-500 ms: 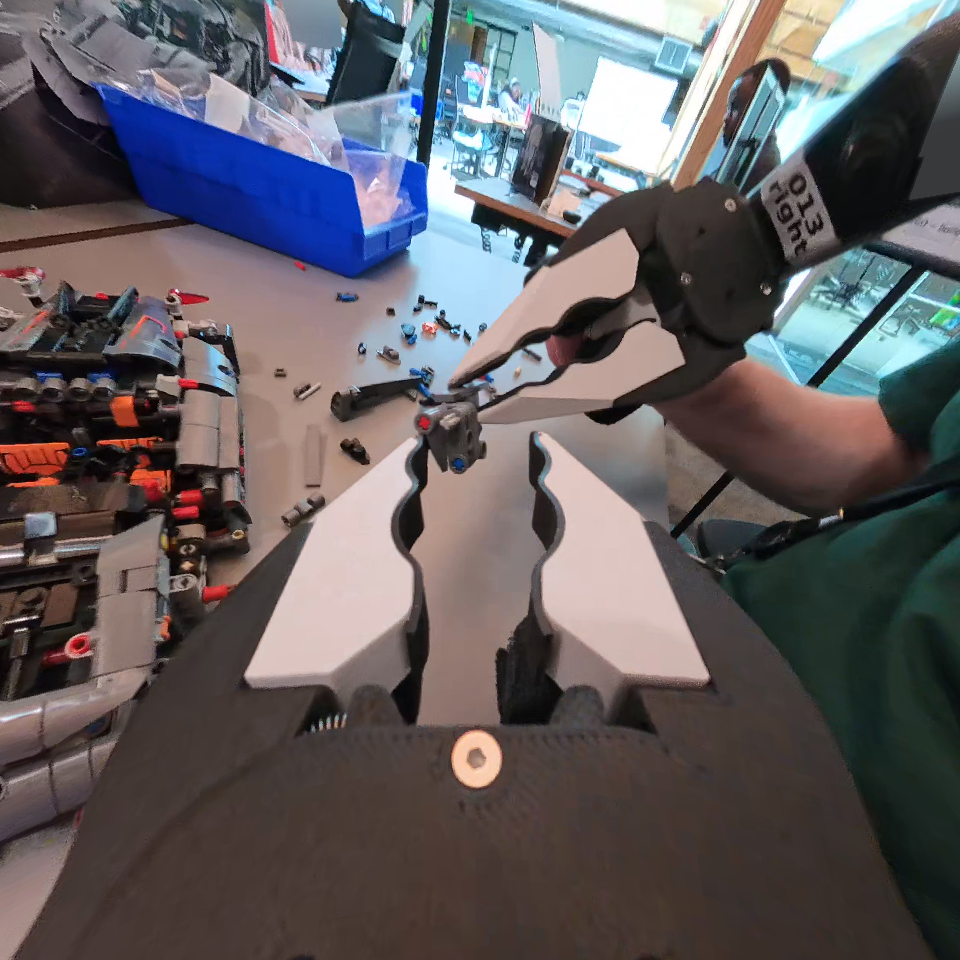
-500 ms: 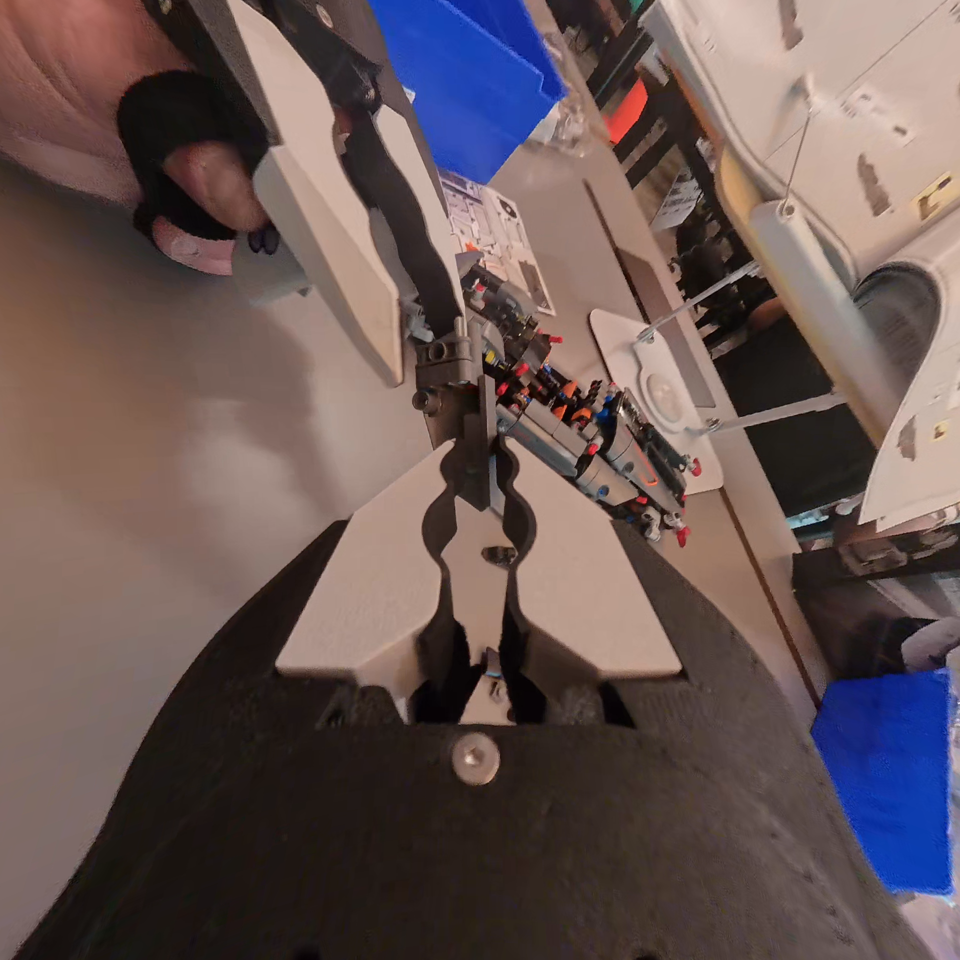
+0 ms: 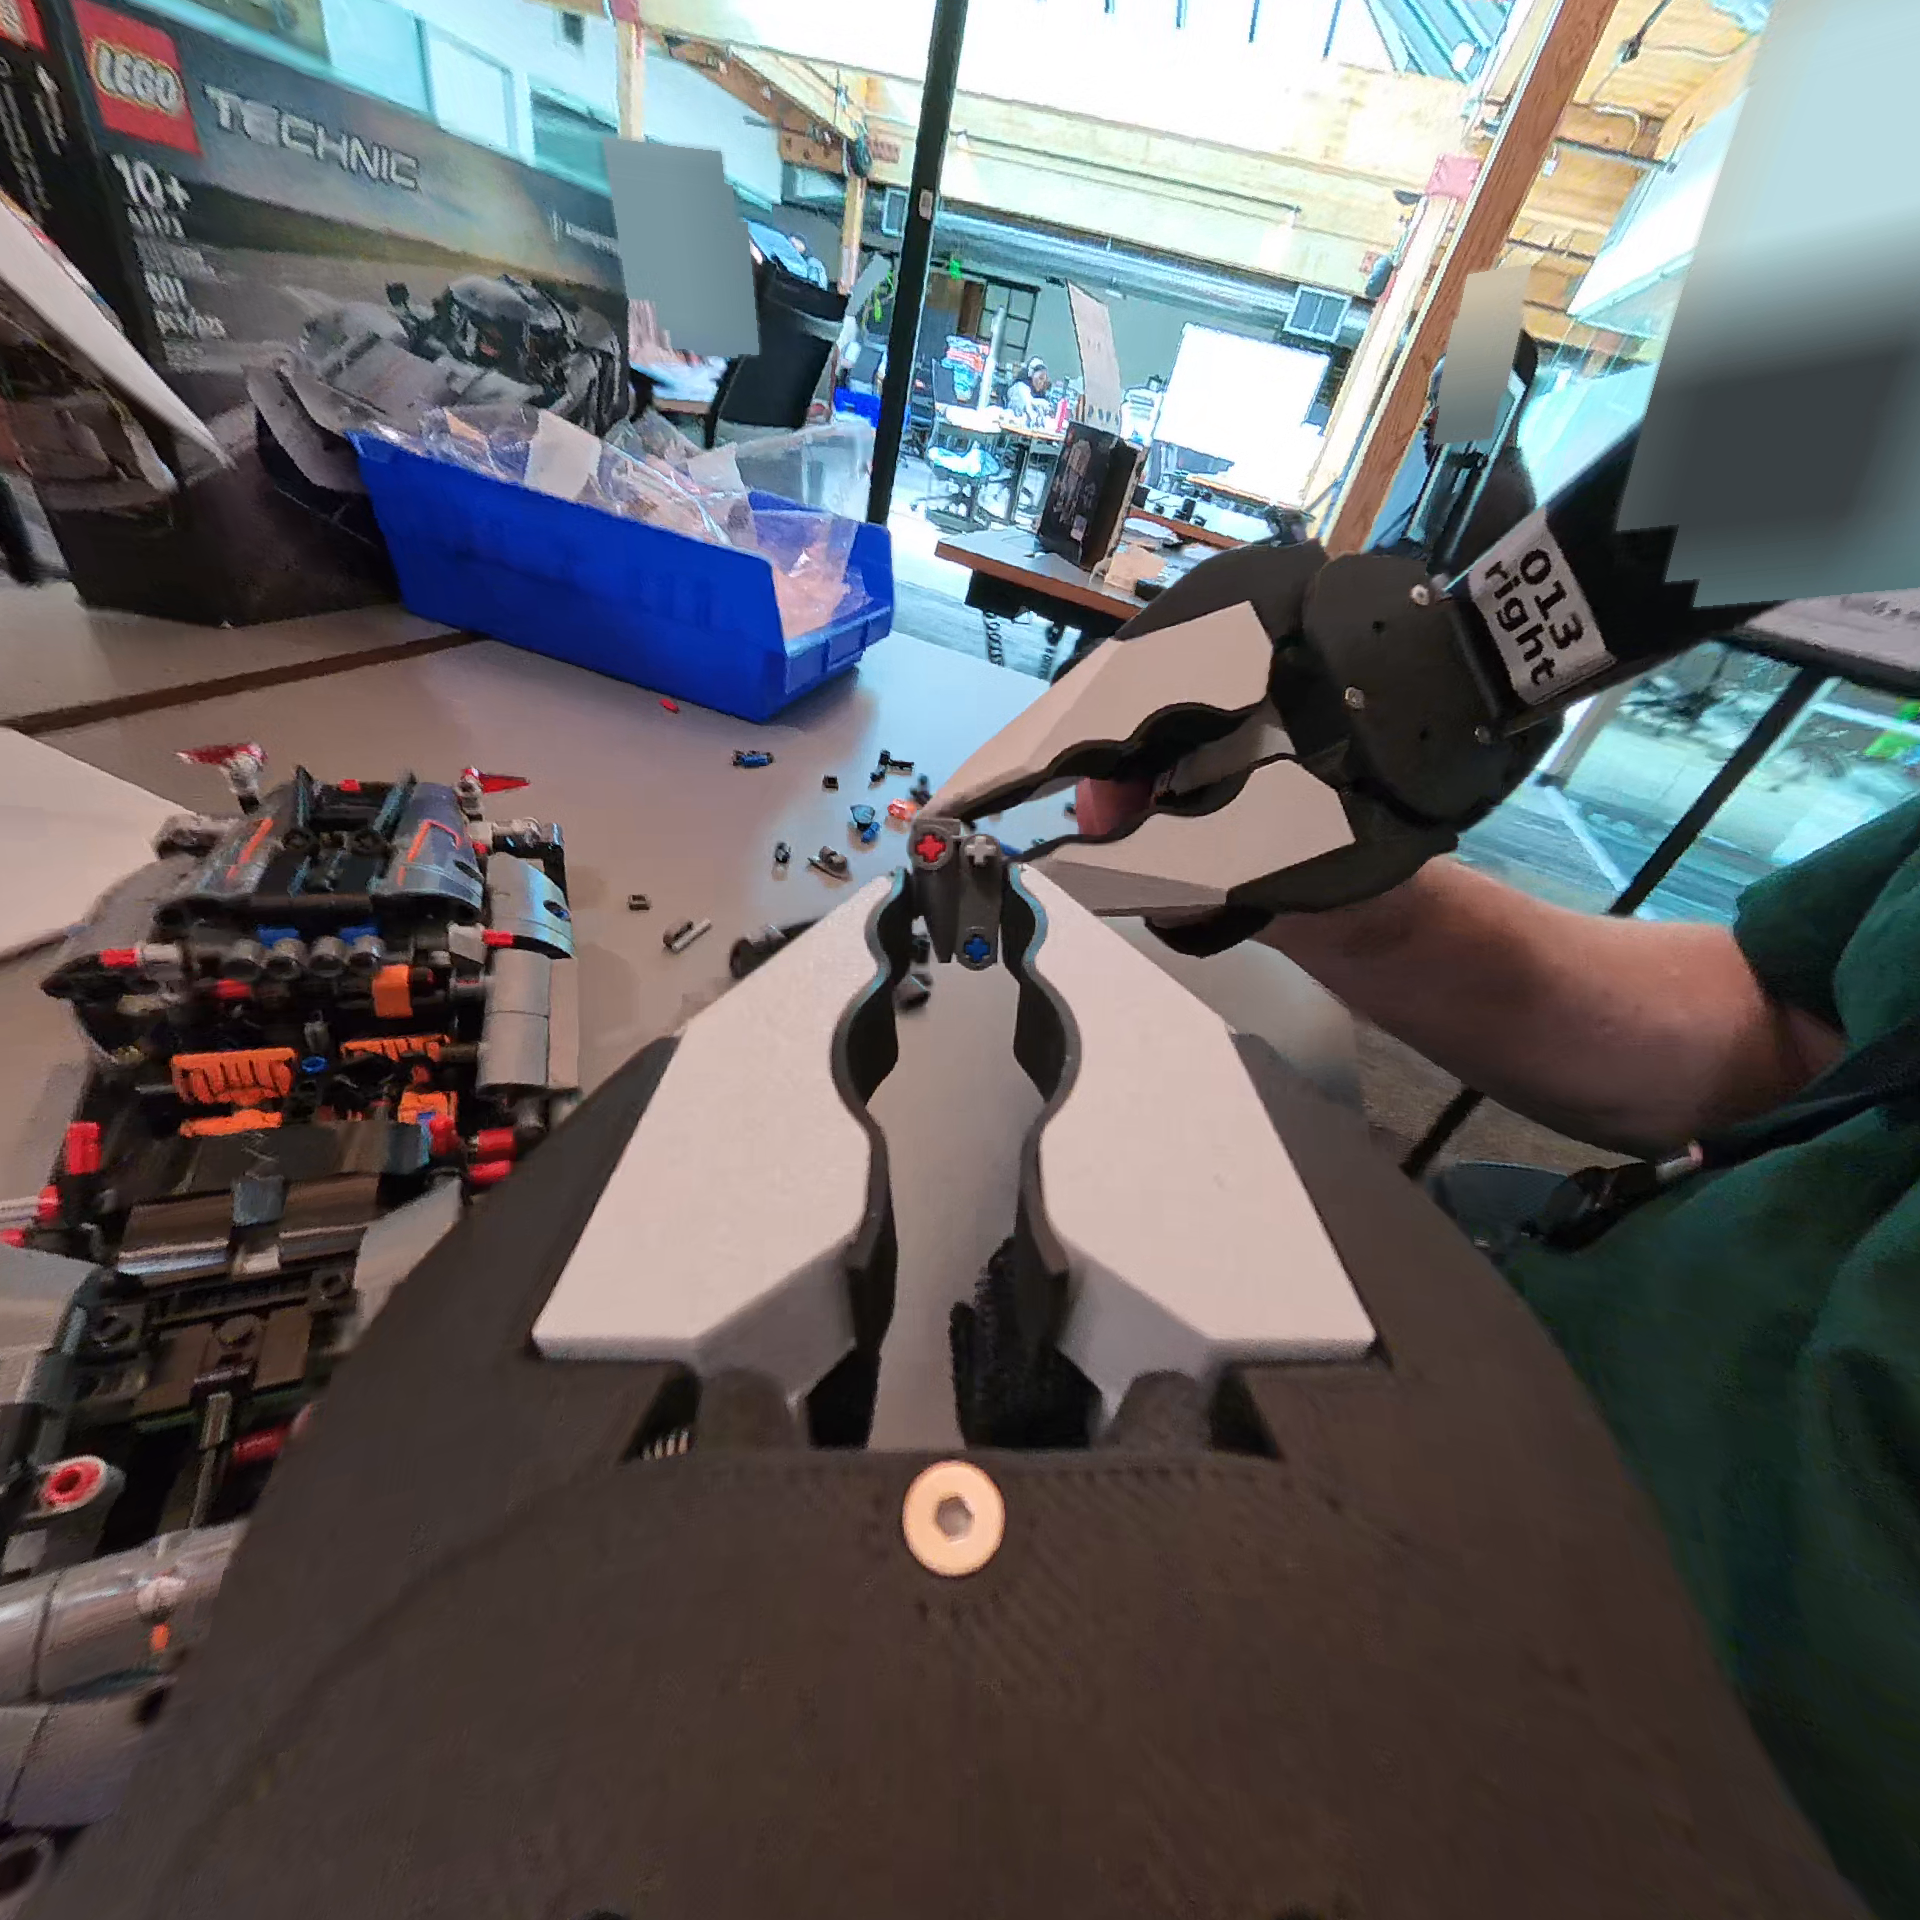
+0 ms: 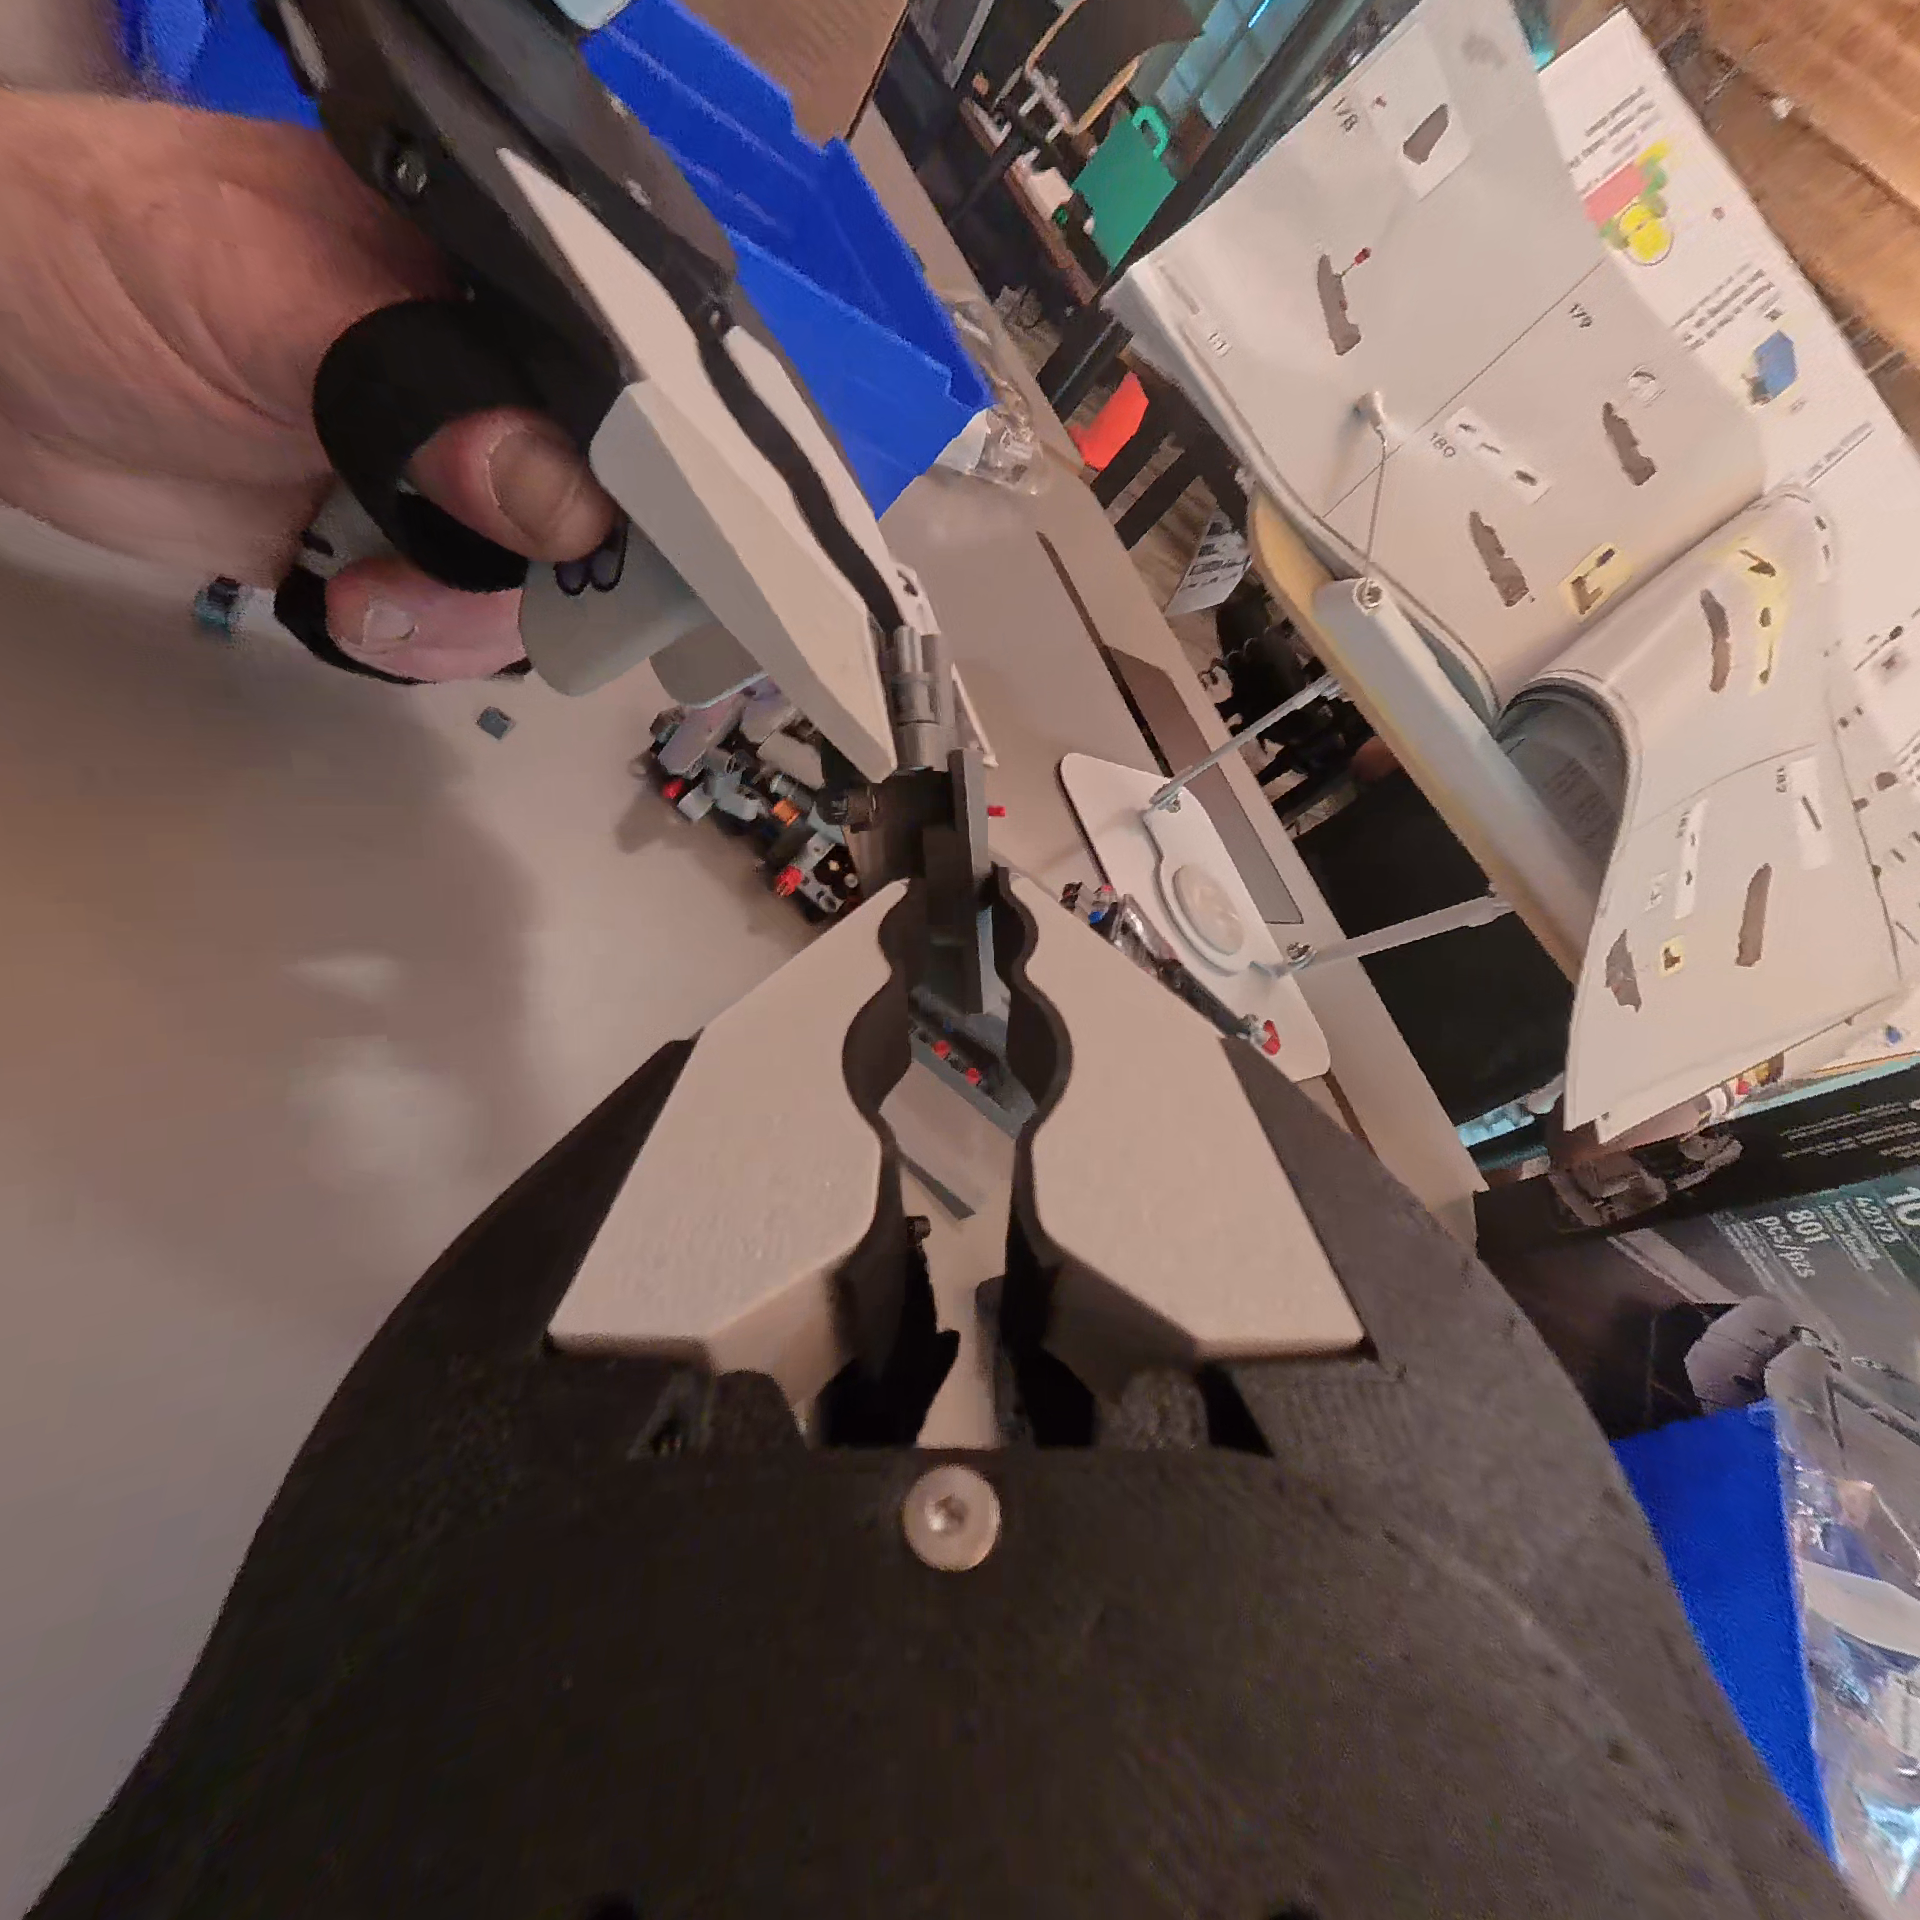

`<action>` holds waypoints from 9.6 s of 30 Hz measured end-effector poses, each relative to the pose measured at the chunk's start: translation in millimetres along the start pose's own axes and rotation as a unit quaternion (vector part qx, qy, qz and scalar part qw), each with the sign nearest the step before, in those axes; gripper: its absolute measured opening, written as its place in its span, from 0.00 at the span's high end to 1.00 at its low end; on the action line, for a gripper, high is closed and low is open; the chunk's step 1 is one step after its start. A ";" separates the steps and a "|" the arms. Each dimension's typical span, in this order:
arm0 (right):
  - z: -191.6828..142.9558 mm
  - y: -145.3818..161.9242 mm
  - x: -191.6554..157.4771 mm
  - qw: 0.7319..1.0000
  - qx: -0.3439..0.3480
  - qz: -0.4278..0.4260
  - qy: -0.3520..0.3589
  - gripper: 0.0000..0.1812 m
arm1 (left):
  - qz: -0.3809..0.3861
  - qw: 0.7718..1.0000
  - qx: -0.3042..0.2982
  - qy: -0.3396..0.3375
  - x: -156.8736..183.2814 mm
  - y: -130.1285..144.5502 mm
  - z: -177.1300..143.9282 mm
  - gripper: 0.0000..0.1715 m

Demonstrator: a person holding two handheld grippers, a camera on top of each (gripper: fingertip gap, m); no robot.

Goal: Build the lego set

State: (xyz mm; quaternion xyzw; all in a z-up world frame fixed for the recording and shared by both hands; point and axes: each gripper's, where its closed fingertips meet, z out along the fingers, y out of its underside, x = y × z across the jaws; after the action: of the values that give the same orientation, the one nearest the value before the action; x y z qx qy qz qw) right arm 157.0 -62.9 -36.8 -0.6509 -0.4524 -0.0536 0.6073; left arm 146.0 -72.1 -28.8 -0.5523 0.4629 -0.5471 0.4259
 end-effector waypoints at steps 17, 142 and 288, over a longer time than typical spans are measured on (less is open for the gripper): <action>-25.3 -4.6 26.9 0.741 0.211 0.610 -0.186 0.84 | 0.679 0.684 -0.151 -0.220 2.4 -18.2 29.7 0.92; 20.7 8.4 78.5 0.982 0.060 0.179 -0.029 0.88 | -0.124 0.986 0.052 0.102 -50.6 -74.8 47.3 0.97; -157.4 207.3 156.3 0.818 -0.435 0.354 0.128 0.83 | 0.142 0.984 -0.046 -0.100 -74.8 -50.1 43.3 0.85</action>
State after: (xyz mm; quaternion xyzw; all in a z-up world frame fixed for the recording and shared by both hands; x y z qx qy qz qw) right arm 459.5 -82.6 -53.4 -0.9498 -0.0387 -0.1092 0.2907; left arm 193.5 10.0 2.8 -0.5522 0.5161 -0.4011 0.5176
